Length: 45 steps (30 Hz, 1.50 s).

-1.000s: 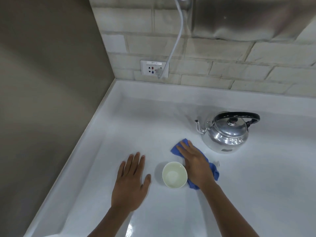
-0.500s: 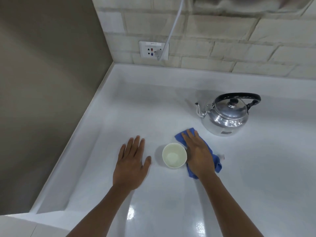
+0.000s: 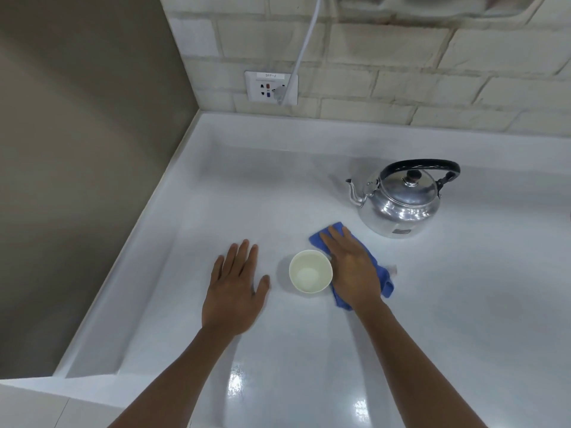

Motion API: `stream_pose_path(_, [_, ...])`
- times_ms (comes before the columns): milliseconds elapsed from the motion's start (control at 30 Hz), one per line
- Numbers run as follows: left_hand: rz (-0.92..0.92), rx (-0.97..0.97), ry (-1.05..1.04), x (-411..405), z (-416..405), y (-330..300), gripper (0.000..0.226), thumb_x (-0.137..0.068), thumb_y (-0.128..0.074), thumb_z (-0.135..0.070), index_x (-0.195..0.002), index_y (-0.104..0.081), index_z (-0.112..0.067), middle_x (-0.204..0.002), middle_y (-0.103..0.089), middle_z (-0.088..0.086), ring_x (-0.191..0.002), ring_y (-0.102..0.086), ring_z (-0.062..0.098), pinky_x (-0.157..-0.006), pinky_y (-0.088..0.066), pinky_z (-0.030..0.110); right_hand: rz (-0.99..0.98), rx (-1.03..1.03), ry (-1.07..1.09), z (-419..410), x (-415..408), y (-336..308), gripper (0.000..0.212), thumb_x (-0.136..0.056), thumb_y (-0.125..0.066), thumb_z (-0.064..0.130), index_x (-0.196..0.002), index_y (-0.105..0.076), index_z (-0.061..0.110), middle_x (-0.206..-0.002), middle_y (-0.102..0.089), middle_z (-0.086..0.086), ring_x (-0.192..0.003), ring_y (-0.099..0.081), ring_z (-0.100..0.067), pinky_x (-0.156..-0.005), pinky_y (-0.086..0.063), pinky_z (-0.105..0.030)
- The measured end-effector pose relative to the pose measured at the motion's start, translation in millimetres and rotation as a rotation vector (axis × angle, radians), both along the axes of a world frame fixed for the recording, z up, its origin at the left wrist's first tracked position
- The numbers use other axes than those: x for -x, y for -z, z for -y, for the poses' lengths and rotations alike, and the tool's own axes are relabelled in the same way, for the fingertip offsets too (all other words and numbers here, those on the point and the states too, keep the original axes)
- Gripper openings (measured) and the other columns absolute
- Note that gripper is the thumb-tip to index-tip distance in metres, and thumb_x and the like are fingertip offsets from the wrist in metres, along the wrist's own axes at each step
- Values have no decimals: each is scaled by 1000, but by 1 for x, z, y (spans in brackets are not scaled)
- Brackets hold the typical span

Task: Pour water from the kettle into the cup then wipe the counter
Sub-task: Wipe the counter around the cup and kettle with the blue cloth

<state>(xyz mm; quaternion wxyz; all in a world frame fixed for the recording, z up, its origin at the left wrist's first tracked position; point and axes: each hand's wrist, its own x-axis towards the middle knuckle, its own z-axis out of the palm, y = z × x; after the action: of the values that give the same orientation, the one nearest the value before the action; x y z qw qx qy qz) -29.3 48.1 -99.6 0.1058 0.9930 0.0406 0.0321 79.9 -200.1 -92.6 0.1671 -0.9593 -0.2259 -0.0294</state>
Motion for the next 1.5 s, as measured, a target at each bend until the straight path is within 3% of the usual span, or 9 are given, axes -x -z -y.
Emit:
stream_pose_path(333, [10,19,-15,0,0,3,68,-103,-29,-53,-163,-25,-21,-172,-17,0,-159,-10,19,-128,-10,43,13,-52,54,-3,-17,-6,43,-70,-43,0,-108,-60,13,-103,-55,-1,-98,-49,-25,-76,-47,-37])
stream_pose_path(500, [9,31,-18,1,0,2,68,-103,-29,-54,-164,-24,-22,-172,-15,-1,-159,-8,17,-128,-8,42,4,-158,-168,25,27,-2,54,-77,-45,-15,-109,-57,27,-102,-47,14,-96,-46,-17,-82,-41,-28])
stream_pose_path(633, [19,42,-27,1,1,1,68,-103,-30,-53,-163,-26,-21,-172,-18,-1,-159,-9,17,-128,-9,42,56,-142,-83,54,37,3,61,-76,-48,-23,-126,-63,9,-129,-62,-6,-123,-54,-27,-115,-29,-19])
stream_pose_path(700, [17,34,-26,0,1,1,68,-102,-30,-53,-163,-27,-21,-171,-19,0,-159,-11,18,-128,-11,43,36,-155,19,47,24,0,55,-76,-46,-17,-123,-63,7,-122,-63,-10,-117,-55,-30,-109,-27,-11])
stream_pose_path(833, [6,26,-26,0,0,3,68,-102,-30,-54,-163,-25,-23,-172,-17,-1,-159,-9,17,-128,-10,43,-3,-251,110,15,11,-7,42,-75,-40,-7,-105,-63,12,-104,-59,-1,-98,-55,-22,-83,-51,-41])
stream_pose_path(967, [-3,29,-24,0,-1,3,69,-103,-27,-55,-164,-23,-24,-172,-14,-4,-159,-6,15,-128,-9,41,-26,-128,-96,18,41,-5,52,-77,-44,-10,-108,-49,33,-104,-45,14,-100,-50,-15,-92,-43,-29])
stream_pose_path(1100, [-33,47,-26,0,-2,1,70,-102,-22,-57,-165,-15,-27,-173,-5,-8,-158,4,10,-129,-2,38,-55,-134,111,54,56,-3,57,-89,-41,1,-141,-50,21,-149,-44,5,-141,-39,-22,-119,-28,-37])
stream_pose_path(1300, [-24,40,-31,-1,0,1,71,-101,-22,-57,-165,-18,-26,-173,-8,-6,-159,0,13,-129,-4,39,-77,-56,346,30,26,-5,50,-74,-40,-5,-116,-57,15,-121,-56,1,-118,-52,-29,-90,-49,-41])
stream_pose_path(1500, [-18,37,-20,0,-2,2,72,-101,-23,-58,-165,-19,-25,-173,-11,-4,-159,-3,14,-128,-6,40,-95,-102,60,32,55,4,55,-84,-29,7,-130,-56,18,-131,-54,5,-128,-47,-24,-103,-43,-43])
